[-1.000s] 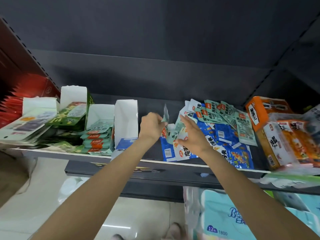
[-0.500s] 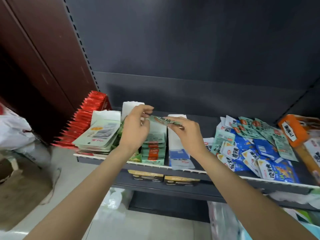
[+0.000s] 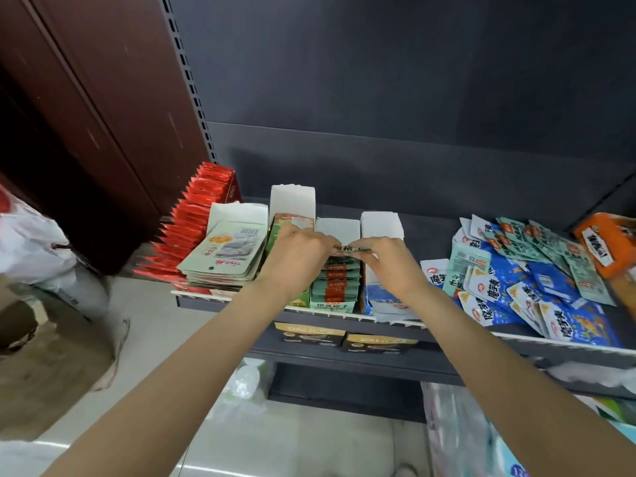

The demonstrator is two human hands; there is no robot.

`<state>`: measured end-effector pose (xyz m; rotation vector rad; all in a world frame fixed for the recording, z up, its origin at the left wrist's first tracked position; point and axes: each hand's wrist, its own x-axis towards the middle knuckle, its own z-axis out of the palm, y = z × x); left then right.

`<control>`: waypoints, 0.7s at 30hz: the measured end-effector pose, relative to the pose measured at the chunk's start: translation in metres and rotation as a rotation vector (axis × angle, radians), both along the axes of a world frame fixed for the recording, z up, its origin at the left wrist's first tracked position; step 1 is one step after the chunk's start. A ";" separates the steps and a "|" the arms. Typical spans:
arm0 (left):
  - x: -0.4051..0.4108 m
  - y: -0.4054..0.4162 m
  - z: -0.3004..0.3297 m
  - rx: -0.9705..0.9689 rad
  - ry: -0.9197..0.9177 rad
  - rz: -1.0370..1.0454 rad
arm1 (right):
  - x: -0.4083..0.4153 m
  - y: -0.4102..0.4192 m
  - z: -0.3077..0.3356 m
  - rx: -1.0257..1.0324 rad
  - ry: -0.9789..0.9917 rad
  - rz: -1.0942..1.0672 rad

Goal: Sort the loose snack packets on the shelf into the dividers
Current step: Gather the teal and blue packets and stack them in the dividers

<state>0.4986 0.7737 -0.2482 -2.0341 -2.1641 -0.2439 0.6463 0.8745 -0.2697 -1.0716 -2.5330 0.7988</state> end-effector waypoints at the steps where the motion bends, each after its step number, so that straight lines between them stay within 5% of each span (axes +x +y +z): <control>1: 0.001 0.001 -0.002 -0.062 0.048 0.028 | -0.002 0.001 -0.003 -0.024 -0.036 0.013; 8: 0.037 0.021 -0.004 -0.237 0.057 0.103 | 0.039 0.013 0.001 -0.097 0.100 0.007; 12: 0.090 0.056 -0.003 -0.187 -0.236 0.064 | 0.095 0.043 -0.009 -0.065 0.195 -0.117; 15: 0.143 0.094 -0.013 -0.210 -0.514 0.055 | 0.137 0.076 -0.027 -0.050 0.044 -0.201; 21: 0.215 0.158 -0.047 -0.490 -0.658 0.246 | 0.191 0.128 -0.074 -0.153 -0.250 -0.176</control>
